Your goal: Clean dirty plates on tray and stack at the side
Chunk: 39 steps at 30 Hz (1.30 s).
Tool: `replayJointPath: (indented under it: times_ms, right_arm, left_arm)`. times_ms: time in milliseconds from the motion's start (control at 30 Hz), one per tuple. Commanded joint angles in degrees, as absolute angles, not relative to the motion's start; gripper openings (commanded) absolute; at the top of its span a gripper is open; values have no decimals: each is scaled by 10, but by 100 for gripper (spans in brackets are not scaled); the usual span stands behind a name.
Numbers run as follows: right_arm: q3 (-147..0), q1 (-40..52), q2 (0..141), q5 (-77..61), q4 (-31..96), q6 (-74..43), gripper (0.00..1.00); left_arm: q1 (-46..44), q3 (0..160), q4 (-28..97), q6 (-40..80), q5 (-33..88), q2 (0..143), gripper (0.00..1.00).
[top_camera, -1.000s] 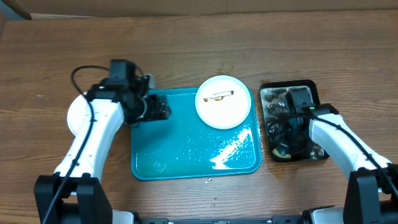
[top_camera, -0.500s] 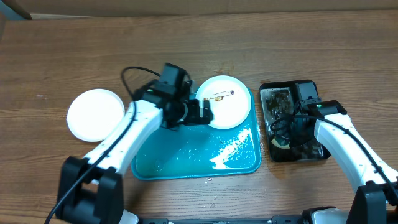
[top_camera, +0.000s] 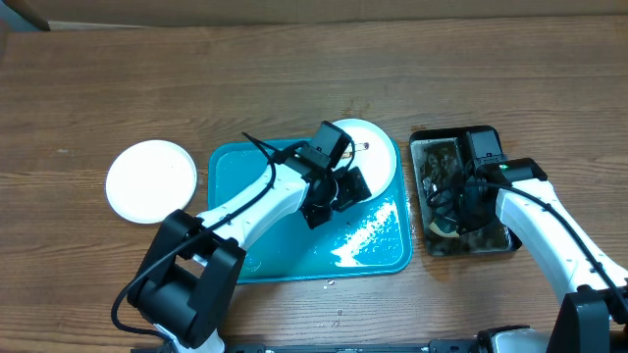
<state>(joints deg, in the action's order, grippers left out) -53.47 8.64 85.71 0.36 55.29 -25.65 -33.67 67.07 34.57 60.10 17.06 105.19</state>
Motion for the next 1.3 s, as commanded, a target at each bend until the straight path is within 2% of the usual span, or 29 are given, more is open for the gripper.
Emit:
replayJointPath:
  times_ms: [0, 167, 367, 433, 533, 667, 867, 933, 967, 1100, 1267]
  right_arm:
    - [-546, 84, 849, 3, 552, -255, 4]
    - [-546, 84, 849, 3, 552, -255, 4]
    - [-546, 84, 849, 3, 553, -255, 4]
    - [-546, 84, 849, 3, 554, -255, 4]
    - [-546, 84, 849, 3, 555, -255, 4]
    - [-546, 84, 849, 3, 555, -255, 4]
    - [-546, 84, 849, 3, 555, -254, 4]
    - [-546, 84, 849, 3, 555, -254, 4]
    - [-546, 84, 849, 3, 555, -254, 4]
    - [-546, 84, 849, 3, 554, -243, 4]
    - [-559, 84, 849, -1, 550, -213, 4]
  left_arm:
    - [-338, 682, 341, 668, 89, 1058, 90]
    - [-338, 682, 339, 677, 60, 1063, 82]
    - [-345, 682, 343, 677, 59, 1089, 80]
    - [-345, 682, 347, 677, 60, 1095, 69]
    - [-342, 682, 359, 677, 56, 1095, 57]
    - [-330, 682, 402, 677, 57, 1095, 30]
    - [-289, 682, 478, 648, 39, 1095, 20]
    - [-270, 682, 492, 612, 40, 1095, 12]
    - [-262, 682, 495, 586, 41, 1094, 5]
    - [-236, 682, 491, 447, 43, 1091, 4]
    - [-227, 682, 491, 215, 42, 1091, 4]
